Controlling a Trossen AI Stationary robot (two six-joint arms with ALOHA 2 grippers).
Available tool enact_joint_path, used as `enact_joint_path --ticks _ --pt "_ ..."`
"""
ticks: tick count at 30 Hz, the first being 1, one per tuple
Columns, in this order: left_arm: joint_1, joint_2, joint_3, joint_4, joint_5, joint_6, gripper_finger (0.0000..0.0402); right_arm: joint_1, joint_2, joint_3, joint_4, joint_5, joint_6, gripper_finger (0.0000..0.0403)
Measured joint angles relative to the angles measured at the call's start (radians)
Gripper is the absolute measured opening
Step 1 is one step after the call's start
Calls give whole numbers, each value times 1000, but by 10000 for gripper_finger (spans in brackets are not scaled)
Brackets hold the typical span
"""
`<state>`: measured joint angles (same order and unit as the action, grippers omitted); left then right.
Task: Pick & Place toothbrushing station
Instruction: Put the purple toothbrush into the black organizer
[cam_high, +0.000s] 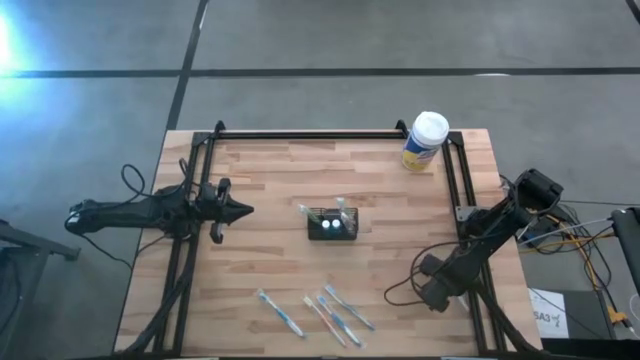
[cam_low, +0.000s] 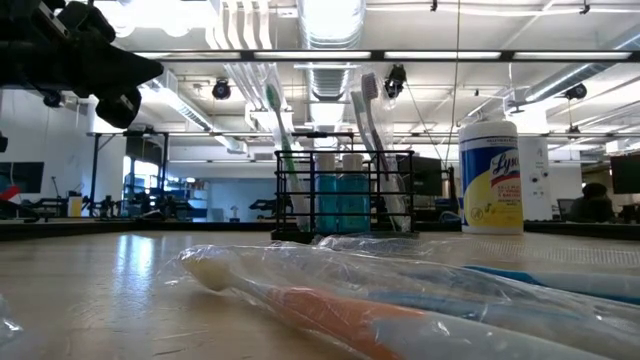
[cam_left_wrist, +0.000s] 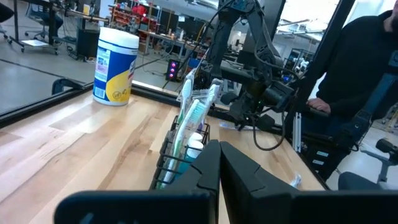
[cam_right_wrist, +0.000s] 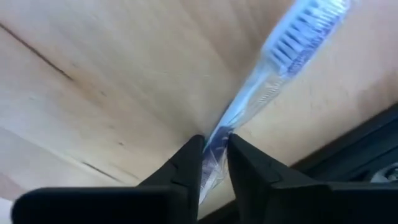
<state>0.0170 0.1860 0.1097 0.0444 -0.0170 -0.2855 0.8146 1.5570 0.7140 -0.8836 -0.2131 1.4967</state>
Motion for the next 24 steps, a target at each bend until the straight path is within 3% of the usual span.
enact_joint_path --ticks 5,8,19,24 --pt "0 0 0 0 0 0 10 -1 -6 6 12 26 -2 32" --pt "0 0 0 1 0 0 10 0 -21 35 19 104 -34 28" --pt "0 0 0 144 -5 14 12 -1 -142 271 5 609 -245 8" --pt "-1 12 0 238 36 -40 51 -5 -140 374 5 823 -414 7"
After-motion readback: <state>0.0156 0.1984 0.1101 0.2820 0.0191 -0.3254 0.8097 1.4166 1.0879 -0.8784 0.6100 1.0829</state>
